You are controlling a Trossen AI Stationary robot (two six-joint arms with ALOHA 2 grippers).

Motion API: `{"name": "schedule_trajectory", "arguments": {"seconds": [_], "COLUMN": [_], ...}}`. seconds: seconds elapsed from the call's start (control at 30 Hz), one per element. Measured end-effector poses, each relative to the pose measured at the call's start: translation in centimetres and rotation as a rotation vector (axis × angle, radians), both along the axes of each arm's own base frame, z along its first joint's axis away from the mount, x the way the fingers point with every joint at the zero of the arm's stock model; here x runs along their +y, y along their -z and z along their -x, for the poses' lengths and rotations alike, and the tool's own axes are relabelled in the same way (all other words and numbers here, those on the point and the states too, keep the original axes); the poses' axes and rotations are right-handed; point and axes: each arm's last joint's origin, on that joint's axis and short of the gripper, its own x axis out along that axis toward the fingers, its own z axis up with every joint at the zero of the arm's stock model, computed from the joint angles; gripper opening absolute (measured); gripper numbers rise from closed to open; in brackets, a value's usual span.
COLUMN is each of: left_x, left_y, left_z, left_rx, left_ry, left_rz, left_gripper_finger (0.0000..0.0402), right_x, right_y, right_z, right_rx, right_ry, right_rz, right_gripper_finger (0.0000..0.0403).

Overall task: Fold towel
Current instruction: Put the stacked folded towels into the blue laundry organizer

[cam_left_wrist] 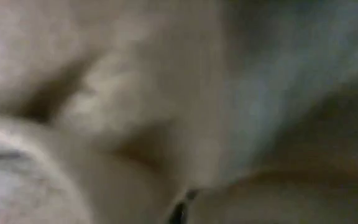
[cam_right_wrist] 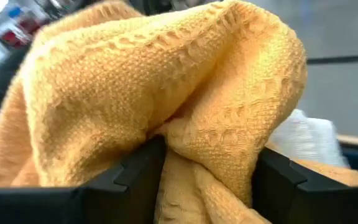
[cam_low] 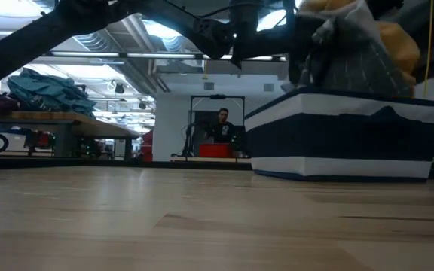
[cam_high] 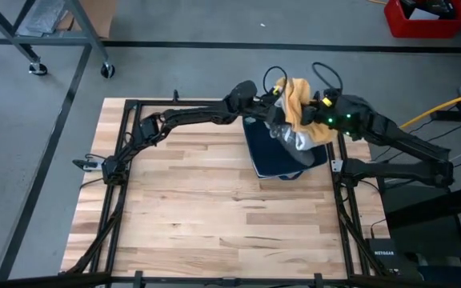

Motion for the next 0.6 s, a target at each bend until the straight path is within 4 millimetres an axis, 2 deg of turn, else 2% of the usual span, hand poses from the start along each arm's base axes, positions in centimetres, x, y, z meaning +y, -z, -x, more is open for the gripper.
{"name": "schedule_trajectory", "arguments": {"seconds": [0.13,0.33,0.6], "left_x": [-1.0,-1.8,-1.8], "left_y": [-0.7,-0.7,-0.3], "left_z": [-0.3,-0.7,-0.9], "left_rx": [-0.069,-0.083,-0.126], "left_ry": [-0.07,-0.155,-0.254], "left_rz": [0.016,-0.02,-0.308], "left_gripper_finger": [0.0088,0.0088,0.0088], "right_x": [0.1,0.0,-0.4], "right_y": [-0.8,-0.7,0.0], "right_z": [0.2,0.1,-0.8], "right_rx": [-0.055,-0.035,0.043], "right_ry": [-0.027,-0.022,-0.006], "right_rz": [0.05,0.068,0.079], "right_gripper_finger": [0.0202,0.0202,0.0202]}}
